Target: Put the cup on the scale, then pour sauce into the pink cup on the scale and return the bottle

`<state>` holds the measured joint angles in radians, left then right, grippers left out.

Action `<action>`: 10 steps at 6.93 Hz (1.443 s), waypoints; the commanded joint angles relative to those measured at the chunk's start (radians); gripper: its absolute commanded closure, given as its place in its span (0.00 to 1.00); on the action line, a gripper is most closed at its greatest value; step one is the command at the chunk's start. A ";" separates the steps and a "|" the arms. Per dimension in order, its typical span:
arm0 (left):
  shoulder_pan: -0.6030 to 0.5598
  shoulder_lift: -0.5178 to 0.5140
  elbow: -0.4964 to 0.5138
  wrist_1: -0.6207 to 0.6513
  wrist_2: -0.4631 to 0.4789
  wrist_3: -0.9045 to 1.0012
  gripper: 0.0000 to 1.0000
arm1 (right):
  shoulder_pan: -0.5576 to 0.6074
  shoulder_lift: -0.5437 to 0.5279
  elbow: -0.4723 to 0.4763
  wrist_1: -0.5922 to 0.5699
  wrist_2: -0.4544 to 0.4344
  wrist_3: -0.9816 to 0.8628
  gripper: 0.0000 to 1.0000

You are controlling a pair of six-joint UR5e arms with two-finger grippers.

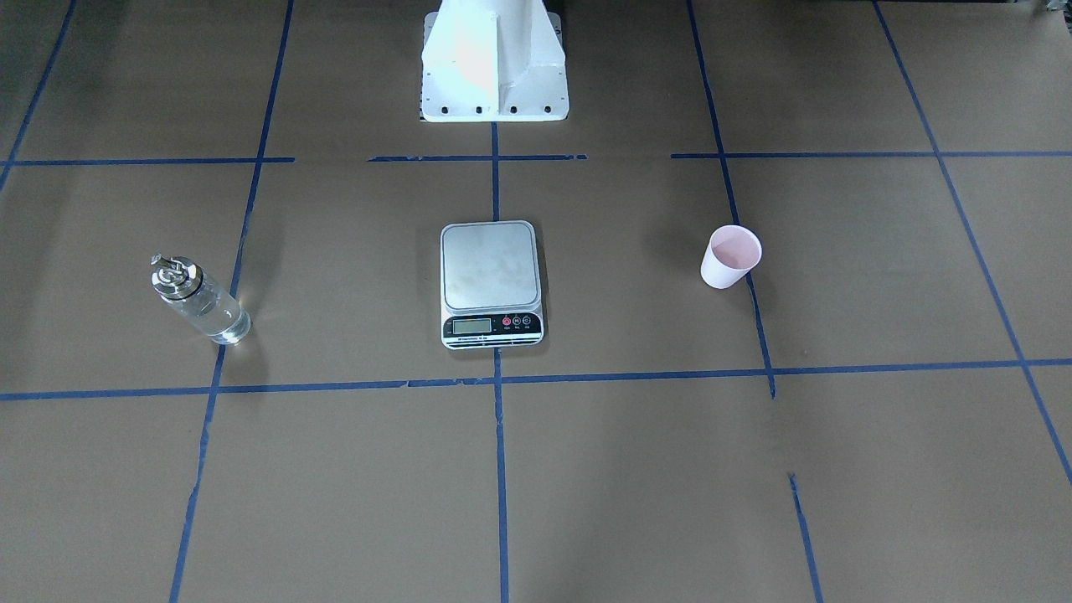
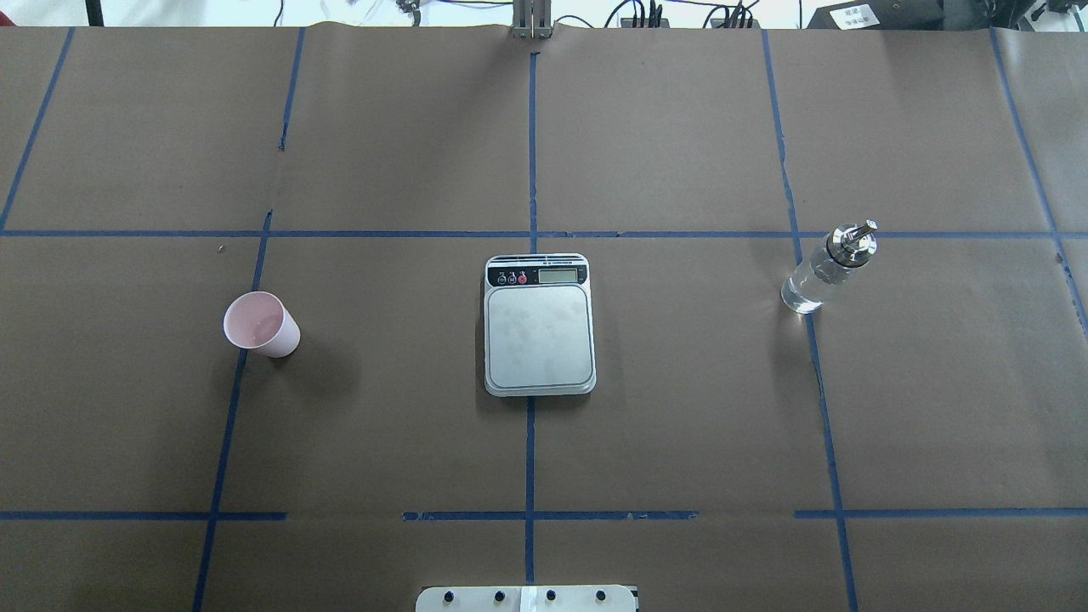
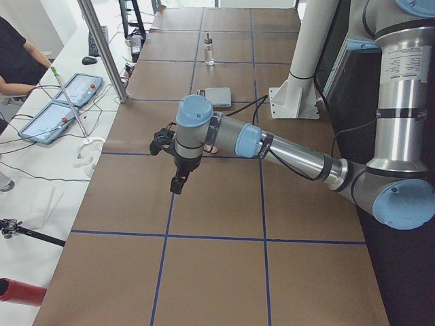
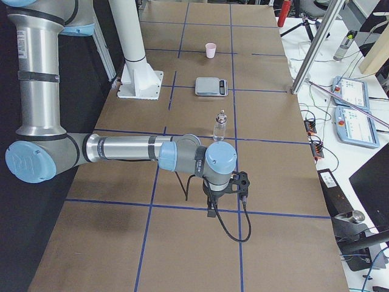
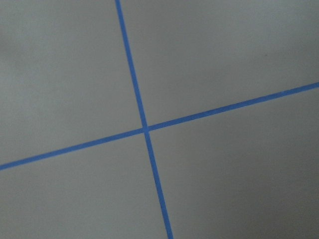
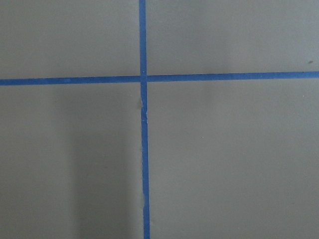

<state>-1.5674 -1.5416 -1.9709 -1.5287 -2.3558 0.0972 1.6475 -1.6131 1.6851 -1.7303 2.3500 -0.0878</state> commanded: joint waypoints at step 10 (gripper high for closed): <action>0.757 0.012 -0.057 -0.519 0.369 -1.375 0.00 | -0.011 0.013 0.034 0.035 0.000 0.005 0.00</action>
<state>-0.9183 -1.5309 -2.0274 -2.0300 -2.0668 -1.1854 1.6368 -1.5993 1.7213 -1.6960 2.3502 -0.0847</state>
